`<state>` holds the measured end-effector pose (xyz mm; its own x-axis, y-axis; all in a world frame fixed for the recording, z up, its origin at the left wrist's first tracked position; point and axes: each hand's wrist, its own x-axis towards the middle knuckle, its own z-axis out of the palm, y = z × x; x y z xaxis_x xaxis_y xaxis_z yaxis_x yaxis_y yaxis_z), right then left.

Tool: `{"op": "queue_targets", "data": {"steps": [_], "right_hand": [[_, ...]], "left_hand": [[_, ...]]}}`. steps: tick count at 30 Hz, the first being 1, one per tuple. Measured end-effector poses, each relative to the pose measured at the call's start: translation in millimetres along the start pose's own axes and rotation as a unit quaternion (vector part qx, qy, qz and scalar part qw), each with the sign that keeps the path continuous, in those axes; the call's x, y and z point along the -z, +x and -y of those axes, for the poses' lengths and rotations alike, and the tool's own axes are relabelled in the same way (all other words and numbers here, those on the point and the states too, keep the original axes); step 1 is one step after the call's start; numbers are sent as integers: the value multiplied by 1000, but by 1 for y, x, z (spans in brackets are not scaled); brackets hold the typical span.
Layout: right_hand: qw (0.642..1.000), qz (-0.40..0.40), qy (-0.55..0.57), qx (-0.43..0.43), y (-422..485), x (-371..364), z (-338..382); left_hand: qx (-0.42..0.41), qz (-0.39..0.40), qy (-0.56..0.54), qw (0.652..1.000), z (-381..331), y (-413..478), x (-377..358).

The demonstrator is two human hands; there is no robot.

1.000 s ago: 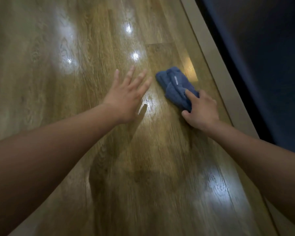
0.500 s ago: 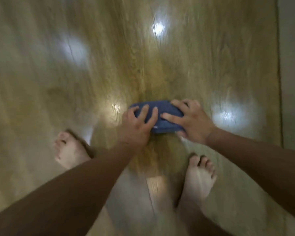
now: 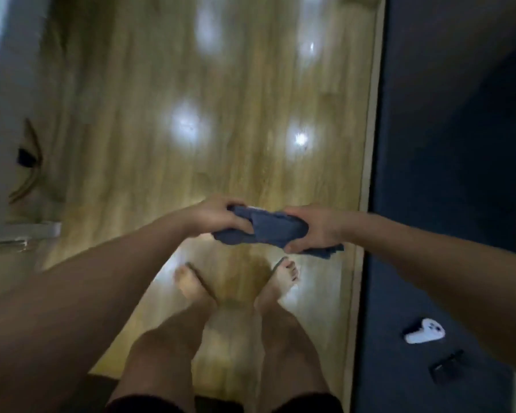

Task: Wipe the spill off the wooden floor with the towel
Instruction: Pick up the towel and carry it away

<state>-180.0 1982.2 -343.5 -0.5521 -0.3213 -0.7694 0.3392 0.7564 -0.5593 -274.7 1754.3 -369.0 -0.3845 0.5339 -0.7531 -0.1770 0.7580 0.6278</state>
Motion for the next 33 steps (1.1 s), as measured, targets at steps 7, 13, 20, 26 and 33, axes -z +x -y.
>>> {"op": "queue_targets", "data": {"steps": [7,13,20,26,33], "right_hand": [[952,-189,183,158,-109,27,212],[925,-201,147,288,-117,-94,399],[906,-117,291,285,-131,-216,555],[928,69,303,206,-128,-276,641],[929,39,189,317,-64,-303,741]], "left_hand": [[-39,-365,-437,821,-81,-223,55],[-224,-421,-569,670,-18,-397,54],[-260,-486,-586,594,130,-598,41],[-293,-485,-633,528,210,-688,27],[-211,-616,-630,423,271,-732,50]]}}
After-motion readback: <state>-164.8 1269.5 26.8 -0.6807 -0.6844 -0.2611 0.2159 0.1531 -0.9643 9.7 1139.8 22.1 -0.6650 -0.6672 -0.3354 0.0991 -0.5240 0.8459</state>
